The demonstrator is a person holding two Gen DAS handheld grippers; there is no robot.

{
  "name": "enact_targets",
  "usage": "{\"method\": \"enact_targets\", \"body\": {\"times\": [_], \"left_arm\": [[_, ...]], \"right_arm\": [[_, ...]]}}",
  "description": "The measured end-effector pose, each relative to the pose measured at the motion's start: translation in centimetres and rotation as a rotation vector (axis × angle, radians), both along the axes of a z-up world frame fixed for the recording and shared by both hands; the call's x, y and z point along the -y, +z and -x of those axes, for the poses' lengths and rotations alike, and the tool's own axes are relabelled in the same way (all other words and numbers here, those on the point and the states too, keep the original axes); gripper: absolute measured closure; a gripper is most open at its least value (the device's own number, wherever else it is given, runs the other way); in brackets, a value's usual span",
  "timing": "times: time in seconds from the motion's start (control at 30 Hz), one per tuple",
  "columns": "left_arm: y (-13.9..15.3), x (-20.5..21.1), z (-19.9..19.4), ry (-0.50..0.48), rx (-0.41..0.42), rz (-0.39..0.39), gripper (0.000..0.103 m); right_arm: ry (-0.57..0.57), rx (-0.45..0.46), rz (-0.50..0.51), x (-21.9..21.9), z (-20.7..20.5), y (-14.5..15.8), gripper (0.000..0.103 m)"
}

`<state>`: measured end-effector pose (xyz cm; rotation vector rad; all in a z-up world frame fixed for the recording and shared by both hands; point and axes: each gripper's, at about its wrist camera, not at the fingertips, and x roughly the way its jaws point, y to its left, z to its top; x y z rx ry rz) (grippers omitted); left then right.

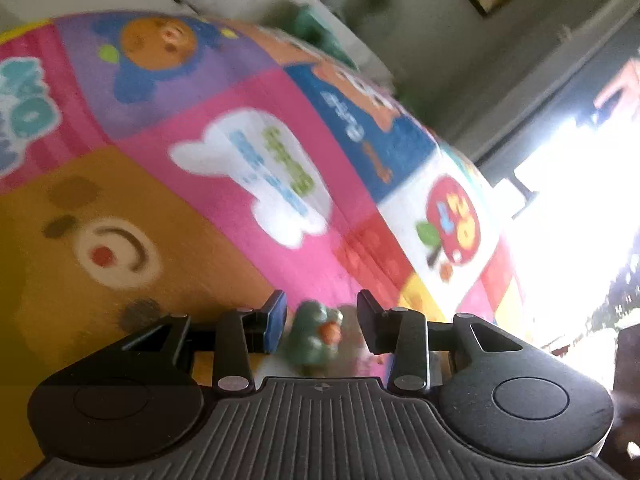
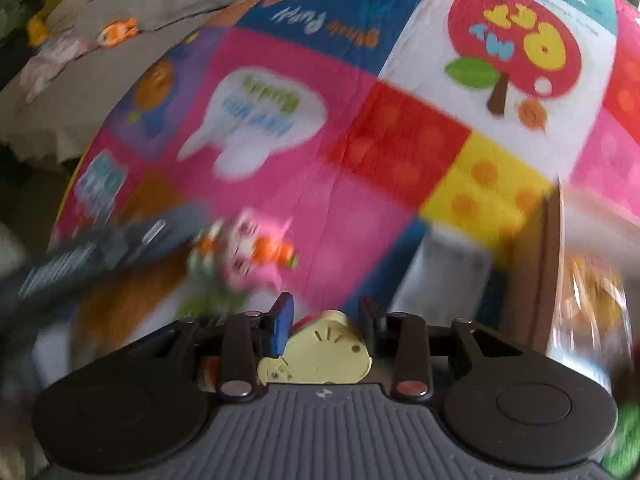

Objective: Organize objects

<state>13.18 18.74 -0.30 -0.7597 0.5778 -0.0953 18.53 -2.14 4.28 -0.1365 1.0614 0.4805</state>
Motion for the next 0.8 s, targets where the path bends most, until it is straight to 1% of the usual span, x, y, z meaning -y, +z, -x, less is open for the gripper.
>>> {"method": "enact_targets", "body": {"times": [0.1,0.13,0.2,0.27,0.3,0.33,0.37,0.4,0.43,0.47,0.57,0.63,0.67,0.7,0.73,0.77,0.8], "left_arm": [[-0.1,1.6,-0.6,-0.065,-0.023,-0.019,0.061],[-0.2,2.1,-0.7,-0.085,-0.026,-0.022,0.061],[0.0,3.4,-1.0,-0.143,-0.034,-0.029,0.061],[0.2,4.8,-1.3,-0.220,-0.046,-0.037,0.061],[0.4,5.3,-1.2,-0.251,-0.050,-0.045,0.061],[0.8,5.8,-1.0,-0.270,-0.040,-0.058,0.061],[1.3,6.2,-0.5,-0.274,-0.018,-0.073,0.061],[2.0,6.3,0.2,-0.270,0.007,-0.089,0.061],[2.6,6.3,0.9,-0.262,0.023,-0.102,0.061],[3.3,6.2,1.7,-0.247,0.036,-0.117,0.061],[5.4,6.0,4.6,-0.206,0.074,-0.189,0.061],[6.4,6.1,6.6,-0.212,0.091,-0.243,0.061],[6.8,6.2,7.3,-0.220,0.093,-0.265,0.061],[7.2,6.3,8.3,-0.234,0.092,-0.294,0.061],[7.4,6.5,9.1,-0.248,0.091,-0.320,0.061],[7.5,6.6,10.0,-0.265,0.090,-0.348,0.061],[7.6,6.8,10.8,-0.280,0.087,-0.380,0.061]], "right_arm": [[0.035,-0.001,-0.003,1.4,3.8,0.5,0.068],[0.044,0.013,-0.007,2.0,5.1,0.8,0.068],[0.051,0.070,-0.024,3.5,7.9,2.0,0.063],[0.038,0.129,-0.048,5.3,10.5,3.4,0.052],[0.027,0.162,-0.052,6.1,11.5,3.9,0.048],[0.008,0.206,-0.046,7.0,12.5,4.6,0.041],[-0.015,0.260,-0.029,8.0,13.7,5.2,0.036],[-0.029,0.288,-0.018,8.6,14.3,5.5,0.034],[-0.039,0.302,-0.017,9.5,15.1,5.6,0.028],[-0.041,0.295,-0.030,10.3,16.0,5.5,0.023],[-0.014,0.239,-0.081,11.5,17.9,3.8,0.019],[0.033,0.195,-0.079,11.2,19.0,1.9,0.018],[0.049,0.186,-0.053,11.0,19.6,0.9,0.018],[0.061,0.197,-0.003,10.8,20.1,-0.1,0.018],[0.066,0.222,0.044,10.6,20.4,-1.0,0.018],[0.065,0.273,0.104,10.7,20.9,-1.7,0.016],[0.054,0.306,0.122,11.0,21.2,-1.9,0.015]]}}
